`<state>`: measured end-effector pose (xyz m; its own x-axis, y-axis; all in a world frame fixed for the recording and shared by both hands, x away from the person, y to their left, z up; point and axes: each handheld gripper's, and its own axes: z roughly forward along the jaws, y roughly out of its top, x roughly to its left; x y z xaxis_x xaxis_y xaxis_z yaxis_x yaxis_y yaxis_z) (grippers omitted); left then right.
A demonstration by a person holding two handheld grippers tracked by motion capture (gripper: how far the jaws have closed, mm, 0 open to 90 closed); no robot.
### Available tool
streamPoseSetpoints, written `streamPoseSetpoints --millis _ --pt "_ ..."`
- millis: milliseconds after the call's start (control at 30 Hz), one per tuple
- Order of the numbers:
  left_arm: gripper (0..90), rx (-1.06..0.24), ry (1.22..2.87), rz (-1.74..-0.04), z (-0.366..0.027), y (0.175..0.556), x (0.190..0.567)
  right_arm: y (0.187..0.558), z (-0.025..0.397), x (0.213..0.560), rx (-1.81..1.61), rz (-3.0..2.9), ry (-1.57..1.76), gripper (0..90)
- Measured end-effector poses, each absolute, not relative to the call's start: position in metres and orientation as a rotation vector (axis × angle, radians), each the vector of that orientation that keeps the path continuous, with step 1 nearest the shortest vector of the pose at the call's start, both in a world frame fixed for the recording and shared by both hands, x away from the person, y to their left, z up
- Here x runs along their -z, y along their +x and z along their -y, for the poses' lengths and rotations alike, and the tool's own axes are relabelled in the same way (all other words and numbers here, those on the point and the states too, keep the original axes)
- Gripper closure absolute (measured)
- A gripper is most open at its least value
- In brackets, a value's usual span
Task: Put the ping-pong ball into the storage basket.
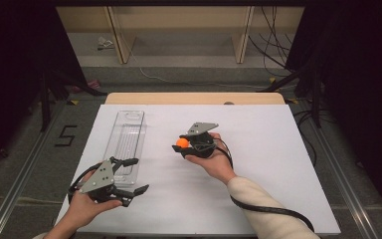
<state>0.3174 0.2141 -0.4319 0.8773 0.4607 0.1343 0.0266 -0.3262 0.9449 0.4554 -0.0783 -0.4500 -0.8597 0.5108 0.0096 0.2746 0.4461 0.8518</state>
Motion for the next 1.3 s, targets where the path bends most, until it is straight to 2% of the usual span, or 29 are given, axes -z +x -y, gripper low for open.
streamPoseSetpoints --millis 1300 --pt "16.2 -0.458 1.863 -0.360 -0.214 0.317 0.432 0.456 0.059 0.448 -1.400 -2.456 0.656 51.4"
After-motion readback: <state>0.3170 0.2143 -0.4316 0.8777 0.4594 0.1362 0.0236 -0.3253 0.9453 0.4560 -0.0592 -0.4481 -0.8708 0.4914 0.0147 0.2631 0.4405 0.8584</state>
